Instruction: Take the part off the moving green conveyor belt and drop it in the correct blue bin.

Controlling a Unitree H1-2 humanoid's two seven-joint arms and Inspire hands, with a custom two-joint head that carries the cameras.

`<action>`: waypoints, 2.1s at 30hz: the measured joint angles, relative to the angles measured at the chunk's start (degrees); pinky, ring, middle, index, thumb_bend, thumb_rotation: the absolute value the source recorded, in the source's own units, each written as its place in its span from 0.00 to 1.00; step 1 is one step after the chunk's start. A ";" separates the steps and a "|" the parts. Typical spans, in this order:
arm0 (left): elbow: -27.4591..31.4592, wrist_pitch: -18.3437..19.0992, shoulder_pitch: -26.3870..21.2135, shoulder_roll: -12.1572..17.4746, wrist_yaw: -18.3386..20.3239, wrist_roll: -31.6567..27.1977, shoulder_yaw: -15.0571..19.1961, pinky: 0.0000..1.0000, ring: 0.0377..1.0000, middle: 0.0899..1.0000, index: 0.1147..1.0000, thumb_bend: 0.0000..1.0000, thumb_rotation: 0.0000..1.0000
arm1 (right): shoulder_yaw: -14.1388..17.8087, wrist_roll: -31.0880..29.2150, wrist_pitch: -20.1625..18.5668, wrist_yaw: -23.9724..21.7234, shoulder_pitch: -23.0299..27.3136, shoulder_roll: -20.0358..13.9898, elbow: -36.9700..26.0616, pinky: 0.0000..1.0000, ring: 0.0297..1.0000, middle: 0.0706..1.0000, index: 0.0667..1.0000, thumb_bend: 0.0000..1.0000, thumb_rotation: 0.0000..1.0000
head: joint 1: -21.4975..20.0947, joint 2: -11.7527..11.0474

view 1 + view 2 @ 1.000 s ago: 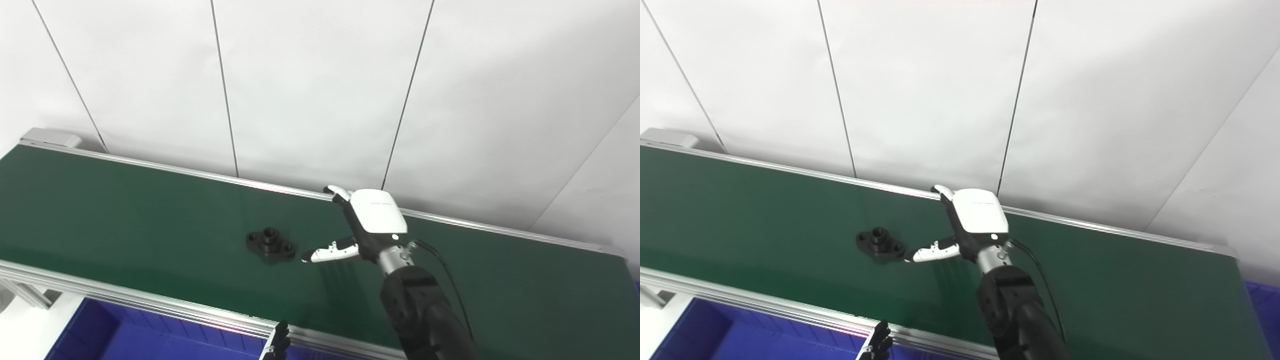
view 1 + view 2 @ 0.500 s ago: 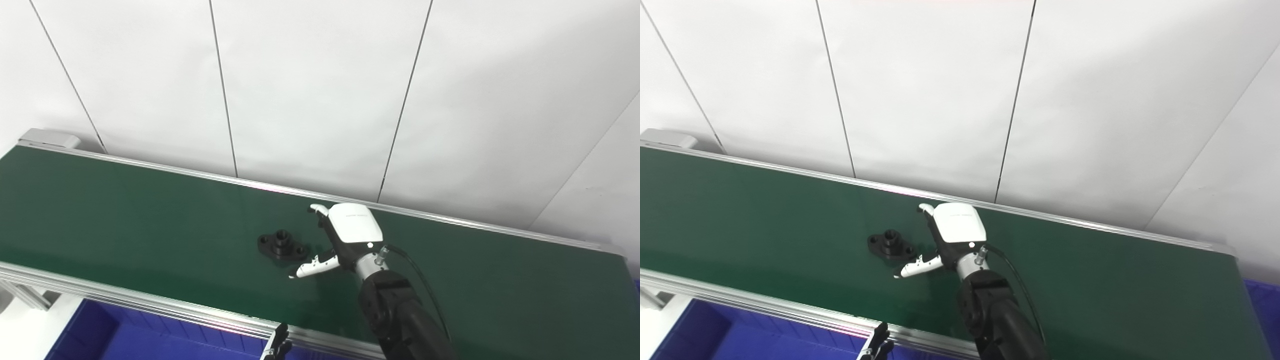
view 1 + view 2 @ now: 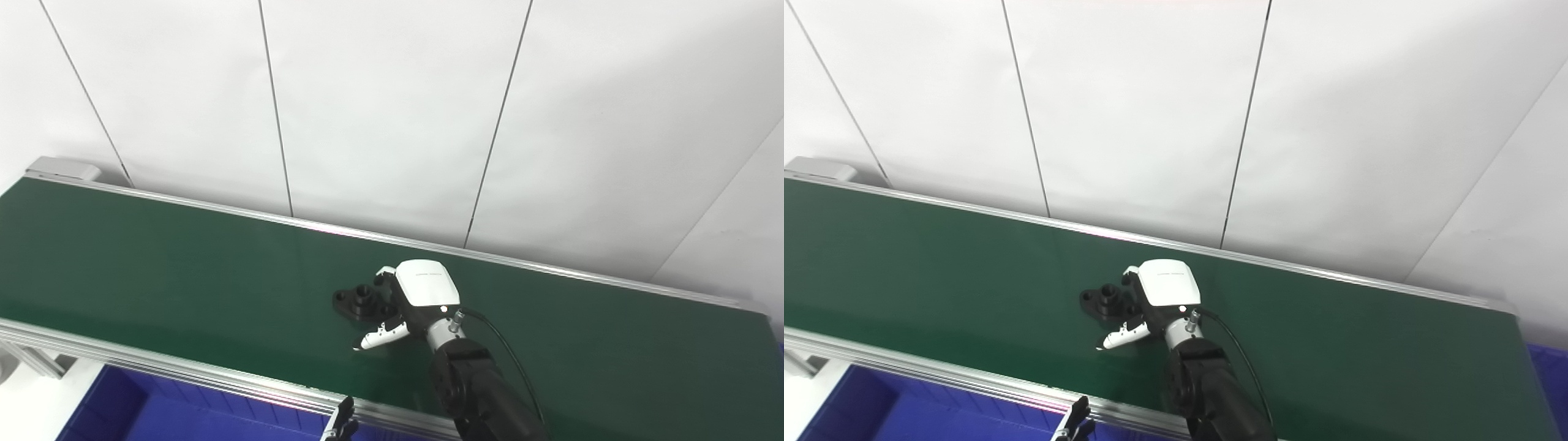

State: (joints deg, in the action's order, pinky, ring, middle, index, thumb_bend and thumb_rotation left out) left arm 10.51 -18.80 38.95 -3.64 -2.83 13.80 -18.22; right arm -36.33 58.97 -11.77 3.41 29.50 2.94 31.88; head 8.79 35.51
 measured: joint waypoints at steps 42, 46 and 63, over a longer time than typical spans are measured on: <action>3.03 1.84 1.93 0.56 -0.12 -1.21 -1.16 0.98 0.96 1.00 1.00 0.53 0.83 | -3.82 0.39 -1.53 8.38 -4.39 -1.63 -6.13 0.09 0.12 0.18 0.45 0.51 0.14 | -5.35 4.30; 3.86 2.75 2.12 0.62 0.05 -2.42 -1.16 1.00 0.97 1.00 1.00 0.57 0.86 | -3.84 1.45 -2.45 3.64 -7.19 -3.57 -14.87 0.10 0.13 0.19 0.45 0.50 0.14 | -8.34 5.80; 11.14 8.96 1.92 3.81 2.86 -10.10 1.74 1.00 1.00 1.00 1.00 0.66 0.98 | 0.11 11.13 -5.25 -15.85 -19.46 -7.14 -48.75 0.10 0.13 0.20 0.45 0.50 0.14 | -22.50 12.39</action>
State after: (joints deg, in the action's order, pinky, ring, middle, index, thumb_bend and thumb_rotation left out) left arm 21.65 -9.84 40.87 0.17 0.02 3.71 -16.47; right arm -36.23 70.10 -17.02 -12.43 10.05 -4.20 -16.88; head -13.71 47.90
